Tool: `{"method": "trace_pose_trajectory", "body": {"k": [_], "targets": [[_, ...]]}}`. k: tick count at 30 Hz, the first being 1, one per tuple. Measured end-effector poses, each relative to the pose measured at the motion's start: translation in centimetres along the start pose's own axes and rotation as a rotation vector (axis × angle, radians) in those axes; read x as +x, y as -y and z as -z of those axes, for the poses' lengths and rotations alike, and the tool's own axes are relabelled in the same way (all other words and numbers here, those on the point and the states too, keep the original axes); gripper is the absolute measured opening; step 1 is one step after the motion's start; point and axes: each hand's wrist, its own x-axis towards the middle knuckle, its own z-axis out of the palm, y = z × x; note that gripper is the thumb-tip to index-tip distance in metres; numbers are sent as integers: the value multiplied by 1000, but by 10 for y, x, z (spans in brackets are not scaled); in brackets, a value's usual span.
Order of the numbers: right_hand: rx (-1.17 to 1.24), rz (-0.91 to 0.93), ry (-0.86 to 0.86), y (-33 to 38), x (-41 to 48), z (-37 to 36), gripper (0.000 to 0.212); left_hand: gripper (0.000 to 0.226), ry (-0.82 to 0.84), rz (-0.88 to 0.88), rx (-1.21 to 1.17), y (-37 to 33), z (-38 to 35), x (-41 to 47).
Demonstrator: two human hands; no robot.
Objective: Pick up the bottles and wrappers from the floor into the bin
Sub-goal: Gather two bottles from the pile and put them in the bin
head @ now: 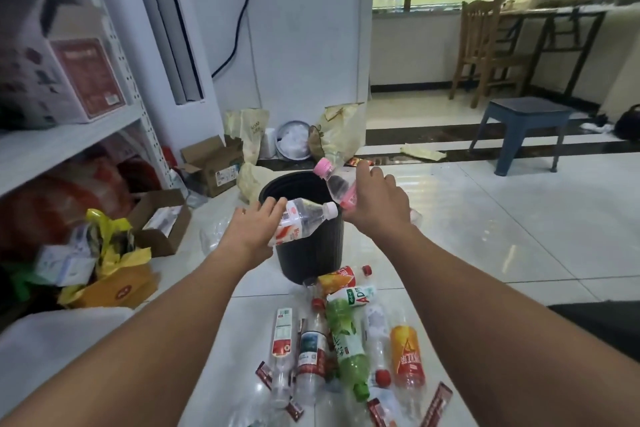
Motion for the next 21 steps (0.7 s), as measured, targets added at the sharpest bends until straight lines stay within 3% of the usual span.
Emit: {"method": "trace_pose_trajectory", "body": {"k": [11, 21], "targets": [[19, -91, 54, 39, 52, -55, 76, 93, 17, 20, -108, 50, -32, 48], [38, -104, -37, 46, 113, -91, 73, 88, -9, -31, -108, 81, -62, 107]]}}
